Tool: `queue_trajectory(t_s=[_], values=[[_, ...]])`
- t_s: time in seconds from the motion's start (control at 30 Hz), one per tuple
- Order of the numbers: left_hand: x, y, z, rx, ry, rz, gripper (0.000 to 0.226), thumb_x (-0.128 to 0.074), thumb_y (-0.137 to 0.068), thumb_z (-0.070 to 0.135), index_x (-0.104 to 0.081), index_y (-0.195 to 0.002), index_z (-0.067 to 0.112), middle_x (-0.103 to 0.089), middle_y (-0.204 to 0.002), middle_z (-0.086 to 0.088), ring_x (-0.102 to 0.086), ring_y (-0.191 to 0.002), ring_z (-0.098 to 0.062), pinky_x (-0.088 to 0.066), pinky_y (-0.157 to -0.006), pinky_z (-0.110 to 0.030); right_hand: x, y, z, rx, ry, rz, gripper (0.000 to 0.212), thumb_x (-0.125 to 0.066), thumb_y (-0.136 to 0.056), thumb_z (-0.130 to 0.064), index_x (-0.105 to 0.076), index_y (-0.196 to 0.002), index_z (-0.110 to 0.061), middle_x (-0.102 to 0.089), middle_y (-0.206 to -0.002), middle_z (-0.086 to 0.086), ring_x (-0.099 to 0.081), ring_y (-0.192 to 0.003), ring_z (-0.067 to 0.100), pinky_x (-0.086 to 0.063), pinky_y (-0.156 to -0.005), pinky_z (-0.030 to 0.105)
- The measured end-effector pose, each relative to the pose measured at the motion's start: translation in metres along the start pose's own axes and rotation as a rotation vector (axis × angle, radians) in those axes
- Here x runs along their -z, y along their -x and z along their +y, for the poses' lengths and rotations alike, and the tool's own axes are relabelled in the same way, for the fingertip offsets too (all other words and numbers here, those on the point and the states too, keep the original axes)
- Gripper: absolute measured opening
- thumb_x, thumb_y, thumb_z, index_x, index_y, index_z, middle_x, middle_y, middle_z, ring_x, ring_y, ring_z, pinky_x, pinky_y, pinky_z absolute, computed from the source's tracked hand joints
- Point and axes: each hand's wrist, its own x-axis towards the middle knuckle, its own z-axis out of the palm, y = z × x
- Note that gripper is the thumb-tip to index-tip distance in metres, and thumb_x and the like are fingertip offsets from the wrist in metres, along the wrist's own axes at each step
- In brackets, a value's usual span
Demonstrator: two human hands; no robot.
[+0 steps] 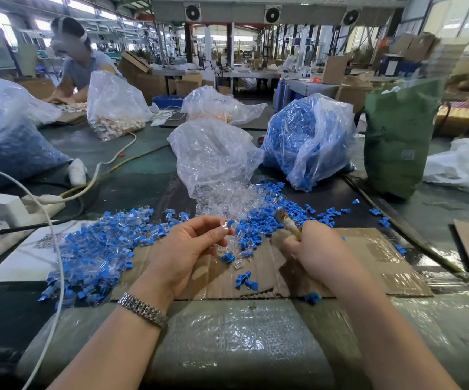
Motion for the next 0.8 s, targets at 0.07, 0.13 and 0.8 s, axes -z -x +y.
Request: queue_trajectory(t_s=[0.07,0.13,0.8], values=[[-0.001,0.000,0.002,0.006,0.040,0.008,0.022,-0.077,-0.080,0.020,-0.080,-0.101,0.018,-0.076,-0.110,-0.014,-0.069,-0.085,-0.014,-0.058,-0.068,-0.020,0.008,0.005,-0.005,0.034,-0.172,-0.061,0.030,-0.056,-0.097,-0.029,-0.052,-0.071,-0.014,-0.052,-0.062,0.002,-0.048,-0.053,0.018,-0.038,-0.048,0.029],[-0.001,0.000,0.003,-0.001,0.077,0.024,0.021,-0.076,-0.079,0.020,-0.080,-0.099,0.021,-0.076,-0.110,-0.013,-0.069,-0.086,-0.015,-0.057,-0.068,-0.021,0.015,0.014,-0.013,0.071,-0.397,-0.258,0.031,-0.055,-0.102,-0.030,-0.061,-0.078,-0.010,-0.057,-0.063,0.001,-0.055,-0.053,0.014,-0.052,-0.052,0.029],[-0.002,-0.004,-0.005,-0.078,-0.065,0.052,0.026,-0.080,-0.072,0.028,-0.081,-0.097,0.024,-0.078,-0.104,-0.008,-0.069,-0.087,-0.015,-0.056,-0.078,-0.026,-0.003,0.043,-0.048,0.214,-0.364,-0.393,0.045,-0.053,-0.101,-0.049,-0.063,-0.085,-0.008,-0.062,-0.076,0.009,-0.061,-0.068,0.025,-0.059,-0.080,0.046]])
